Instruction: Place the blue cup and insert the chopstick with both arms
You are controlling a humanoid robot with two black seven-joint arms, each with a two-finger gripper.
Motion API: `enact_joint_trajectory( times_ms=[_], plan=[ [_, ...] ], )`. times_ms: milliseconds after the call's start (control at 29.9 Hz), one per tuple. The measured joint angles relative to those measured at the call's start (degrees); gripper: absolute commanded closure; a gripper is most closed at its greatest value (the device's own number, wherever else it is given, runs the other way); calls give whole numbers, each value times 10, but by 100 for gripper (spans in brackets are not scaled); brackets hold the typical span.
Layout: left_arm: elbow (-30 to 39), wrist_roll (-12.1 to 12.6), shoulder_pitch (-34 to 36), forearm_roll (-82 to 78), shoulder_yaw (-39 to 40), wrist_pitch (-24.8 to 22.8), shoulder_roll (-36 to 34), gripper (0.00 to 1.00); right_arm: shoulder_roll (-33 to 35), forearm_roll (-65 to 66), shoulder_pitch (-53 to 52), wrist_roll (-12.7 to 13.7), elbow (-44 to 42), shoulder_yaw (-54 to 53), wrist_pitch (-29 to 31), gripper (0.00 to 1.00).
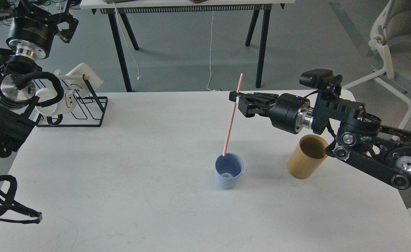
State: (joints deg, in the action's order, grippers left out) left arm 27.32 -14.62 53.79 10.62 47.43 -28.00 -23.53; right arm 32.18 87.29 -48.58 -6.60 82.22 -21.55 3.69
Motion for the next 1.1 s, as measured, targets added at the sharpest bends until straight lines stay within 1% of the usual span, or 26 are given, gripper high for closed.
enact_joint_trajectory(
  times_ms=[234, 301, 435, 468, 568, 669, 702, 769, 802, 970, 1103],
  plan=[
    [1, -1, 1, 0, 2, 0, -3, 0, -2, 1, 32, -1, -1, 0, 0, 94],
    [1, -1, 3, 0, 2, 0, -4, 0, -2, 2, 40, -1, -2, 0, 0, 89],
    [1, -1, 4, 0, 2, 0, -4, 0, -3, 2, 50, -1, -10, 0, 1, 68],
    [1, -1, 4, 0, 2, 0, -4, 0, -3, 2, 53, -1, -12, 0, 1, 64],
    [1, -1, 5, 0, 1, 0, -5, 0, -4, 2, 59, -1, -12, 0, 0, 57],
    [1, 0, 5, 0, 1, 0, -6, 0, -2, 0, 66, -1, -9, -2, 0, 45],
    [1, 0, 6, 0, 1, 0, -6, 0, 1, -1, 66, -1, -8, -6, -1, 38],
    [1, 0, 6, 0, 2, 0, -7, 0, 7, -6, 67, -4, -1, -21, -5, 10],
    [1, 0, 6, 0, 2, 0, -7, 0, 10, -8, 67, -5, 4, -31, -6, 3],
    [1, 1, 7, 0, 2, 0, -8, 0, 17, -27, 65, -7, 8, -159, -4, 2],
    [1, 2, 12, 0, 2, 0, -7, 0, 13, -101, 52, -7, -22, -255, 0, 0]
  ],
)
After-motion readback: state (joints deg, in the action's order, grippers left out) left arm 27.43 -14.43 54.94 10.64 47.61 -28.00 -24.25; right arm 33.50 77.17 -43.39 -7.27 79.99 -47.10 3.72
